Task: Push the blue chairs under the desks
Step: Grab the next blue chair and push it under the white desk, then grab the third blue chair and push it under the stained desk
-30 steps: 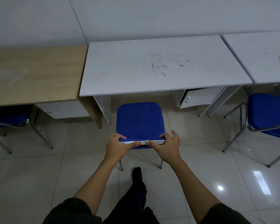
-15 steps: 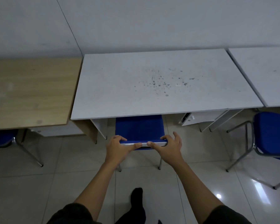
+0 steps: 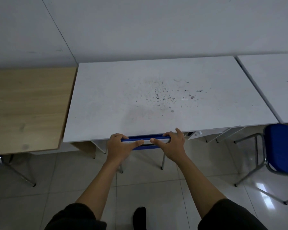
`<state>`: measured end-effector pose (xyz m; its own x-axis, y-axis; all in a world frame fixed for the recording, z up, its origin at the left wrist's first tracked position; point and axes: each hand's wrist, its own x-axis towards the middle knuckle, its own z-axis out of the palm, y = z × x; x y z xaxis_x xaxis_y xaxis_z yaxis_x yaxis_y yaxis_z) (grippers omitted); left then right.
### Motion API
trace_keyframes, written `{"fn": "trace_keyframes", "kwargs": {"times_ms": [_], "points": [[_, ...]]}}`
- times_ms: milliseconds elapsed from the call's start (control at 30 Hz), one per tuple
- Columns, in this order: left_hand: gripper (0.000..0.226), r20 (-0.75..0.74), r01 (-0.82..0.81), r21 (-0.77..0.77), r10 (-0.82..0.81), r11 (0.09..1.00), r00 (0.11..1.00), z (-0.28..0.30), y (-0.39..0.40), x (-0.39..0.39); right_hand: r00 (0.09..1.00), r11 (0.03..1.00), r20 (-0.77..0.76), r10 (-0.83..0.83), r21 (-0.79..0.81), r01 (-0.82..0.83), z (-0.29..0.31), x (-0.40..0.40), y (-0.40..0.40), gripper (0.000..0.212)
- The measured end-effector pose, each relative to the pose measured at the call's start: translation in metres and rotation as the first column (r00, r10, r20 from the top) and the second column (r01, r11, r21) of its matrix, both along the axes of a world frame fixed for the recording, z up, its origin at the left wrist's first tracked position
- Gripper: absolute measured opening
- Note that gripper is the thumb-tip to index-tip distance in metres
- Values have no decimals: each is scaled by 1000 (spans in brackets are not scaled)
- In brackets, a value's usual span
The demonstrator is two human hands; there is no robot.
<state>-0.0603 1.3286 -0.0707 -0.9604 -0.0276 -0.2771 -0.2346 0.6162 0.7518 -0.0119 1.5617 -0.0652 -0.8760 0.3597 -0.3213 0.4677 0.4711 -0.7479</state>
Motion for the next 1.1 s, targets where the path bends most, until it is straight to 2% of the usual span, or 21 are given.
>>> {"fn": "trace_keyframes", "kwargs": {"times_ms": [167,300,400,467,667,900,1100], "points": [[82,9,-14,-5,14,1000,1000,2,5,-6,995,997,61,74,-19,-73,-3,-7,11,74],[75,6,31,-48,-31,998,1000,10,8,1,992,994,66,106,-4,-106,0,0,11,70],[60,-100,93,-143,-108,985,989,21,31,16,994,994,-1,113,10,-113,10,18,23,65],[42,-130,138,-129,-155,982,979,28,57,27,993,993,-39,113,27,-112,20,32,34,61],[27,-145,299,177,-275,938,950,58,182,73,990,1000,-136,-22,-21,19,66,102,120,53],[20,-116,485,199,-471,851,874,86,342,139,962,967,-142,-232,-138,213,101,234,269,51],[20,-160,617,197,-596,762,787,100,502,207,922,932,-152,-357,-118,342,119,328,394,49]]}}
